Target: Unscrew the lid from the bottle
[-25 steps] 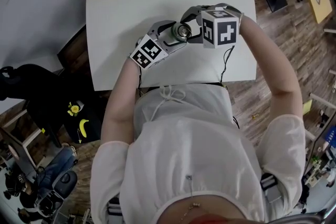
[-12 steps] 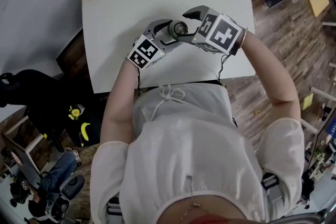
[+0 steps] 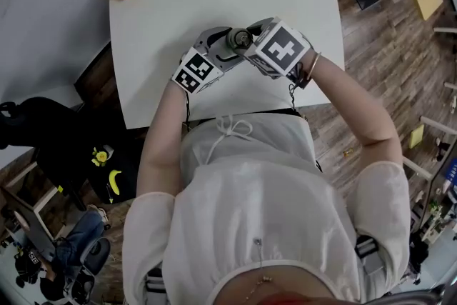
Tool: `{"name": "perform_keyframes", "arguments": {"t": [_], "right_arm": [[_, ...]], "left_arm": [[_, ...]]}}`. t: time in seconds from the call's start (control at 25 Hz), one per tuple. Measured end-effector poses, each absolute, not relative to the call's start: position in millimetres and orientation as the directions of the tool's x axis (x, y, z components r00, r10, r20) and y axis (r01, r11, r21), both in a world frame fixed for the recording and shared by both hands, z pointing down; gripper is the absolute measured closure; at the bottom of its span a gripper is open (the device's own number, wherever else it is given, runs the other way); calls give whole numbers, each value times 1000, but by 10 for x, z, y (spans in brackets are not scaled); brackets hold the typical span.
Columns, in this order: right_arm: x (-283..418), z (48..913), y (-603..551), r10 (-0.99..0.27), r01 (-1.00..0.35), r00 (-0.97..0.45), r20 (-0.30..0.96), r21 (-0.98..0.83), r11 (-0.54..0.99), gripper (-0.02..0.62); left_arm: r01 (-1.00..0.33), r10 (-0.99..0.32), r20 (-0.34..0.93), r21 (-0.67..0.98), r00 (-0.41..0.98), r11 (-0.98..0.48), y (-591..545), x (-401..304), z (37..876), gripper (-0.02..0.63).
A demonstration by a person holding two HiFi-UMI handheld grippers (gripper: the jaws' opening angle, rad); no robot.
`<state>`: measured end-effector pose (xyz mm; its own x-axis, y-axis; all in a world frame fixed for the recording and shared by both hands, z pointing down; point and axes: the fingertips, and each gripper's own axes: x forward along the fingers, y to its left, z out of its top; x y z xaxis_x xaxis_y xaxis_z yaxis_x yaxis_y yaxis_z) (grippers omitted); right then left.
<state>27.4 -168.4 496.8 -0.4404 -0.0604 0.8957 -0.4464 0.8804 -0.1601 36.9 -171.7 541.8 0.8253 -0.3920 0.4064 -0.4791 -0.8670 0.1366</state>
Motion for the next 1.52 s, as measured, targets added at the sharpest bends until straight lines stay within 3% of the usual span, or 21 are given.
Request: {"name": "perform_keyframes", "arguments": {"t": [0.28,0.8,0.92,1.24,1.32,1.44,1.52], "right_arm": [[193,4958,-1632,1,-309,-441,898,-153,939,356],[208,4972,-1592,235,271,-368,900,-138,953,356],[207,4978,-1594,266,341,-371,890,-136,930,356],[207,4964,-1590,223,222,-410,885,-141,965,353],[229,4948,-1585,208,150,-434,876,-158,976,332],[260,4950,-1593,176,-8,-474,863,-205,979,250],[242,4948,-1601,141,-143,-502,853,-243,959,249]], "left_arm": [[-479,-396,398,133,828,-867,-1719,354,5411,253],[-484,-402,406,120,821,-867,-1732,347,5428,253],[-488,-405,407,120,819,-865,-1737,342,5426,253],[-482,-400,407,118,821,-868,-1729,339,5434,253],[-483,-401,405,119,821,-868,-1732,341,5432,253],[-482,-402,401,119,823,-868,-1736,338,5425,253],[-481,-401,396,124,826,-868,-1730,336,5434,253]]}}
